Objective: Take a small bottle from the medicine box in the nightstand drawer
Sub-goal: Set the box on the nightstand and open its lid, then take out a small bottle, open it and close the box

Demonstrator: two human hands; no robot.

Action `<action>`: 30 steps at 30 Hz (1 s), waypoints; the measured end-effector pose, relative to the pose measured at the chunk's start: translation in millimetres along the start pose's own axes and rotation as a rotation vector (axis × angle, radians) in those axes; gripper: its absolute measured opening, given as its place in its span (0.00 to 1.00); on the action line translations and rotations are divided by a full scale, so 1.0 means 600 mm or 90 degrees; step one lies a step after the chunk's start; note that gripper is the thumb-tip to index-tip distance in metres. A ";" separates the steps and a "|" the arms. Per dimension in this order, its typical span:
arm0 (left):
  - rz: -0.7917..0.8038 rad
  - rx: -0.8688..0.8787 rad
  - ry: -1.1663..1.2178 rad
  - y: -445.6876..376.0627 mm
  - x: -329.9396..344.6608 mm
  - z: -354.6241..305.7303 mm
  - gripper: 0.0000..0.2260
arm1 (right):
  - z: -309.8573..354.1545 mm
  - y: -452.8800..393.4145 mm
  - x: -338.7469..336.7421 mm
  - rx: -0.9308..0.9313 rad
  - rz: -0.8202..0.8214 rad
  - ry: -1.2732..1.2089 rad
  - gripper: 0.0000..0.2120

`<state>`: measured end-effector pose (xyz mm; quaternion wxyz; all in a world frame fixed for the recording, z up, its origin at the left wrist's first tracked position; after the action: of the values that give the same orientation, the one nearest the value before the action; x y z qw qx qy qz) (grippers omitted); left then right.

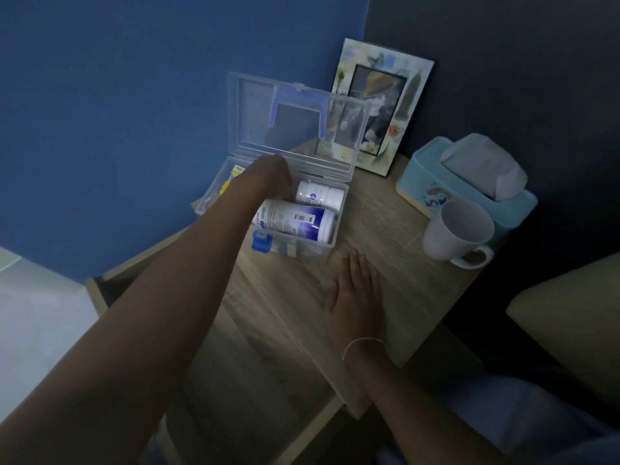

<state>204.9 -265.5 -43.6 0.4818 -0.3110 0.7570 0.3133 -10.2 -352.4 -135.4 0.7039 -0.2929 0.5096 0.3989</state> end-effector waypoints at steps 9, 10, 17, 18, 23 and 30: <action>-0.178 0.031 0.107 0.053 -0.041 -0.015 0.10 | 0.000 0.002 -0.003 -0.004 -0.018 -0.005 0.24; -0.215 0.032 0.124 0.068 -0.050 -0.018 0.11 | -0.001 0.002 -0.003 -0.004 -0.026 -0.004 0.24; -0.295 0.072 0.184 0.244 -0.038 -0.054 0.17 | 0.004 0.013 -0.018 0.004 -0.017 -0.035 0.28; -0.276 0.074 0.179 0.272 -0.024 -0.063 0.18 | 0.004 0.015 -0.020 0.000 -0.002 -0.031 0.28; -0.207 0.075 0.164 0.377 0.049 -0.088 0.18 | 0.018 0.018 -0.047 0.029 0.092 -0.208 0.16; -0.289 0.122 0.242 0.445 0.057 -0.128 0.14 | 0.084 0.133 -0.052 0.298 0.478 -0.836 0.18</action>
<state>-54.1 -167.7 -2.7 0.4166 -0.4779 0.7709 0.0613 -59.8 -278.5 -90.6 0.7222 0.3497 0.1258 0.5833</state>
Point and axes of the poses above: each hand's wrist, its own y-axis away from the middle knuckle, its own x-axis out of the palm, z = x × y, the point moved 9 cm from there along -y, towards the middle knuckle, and after that the axes turned 11 degrees about x, right-handed, at the moved point
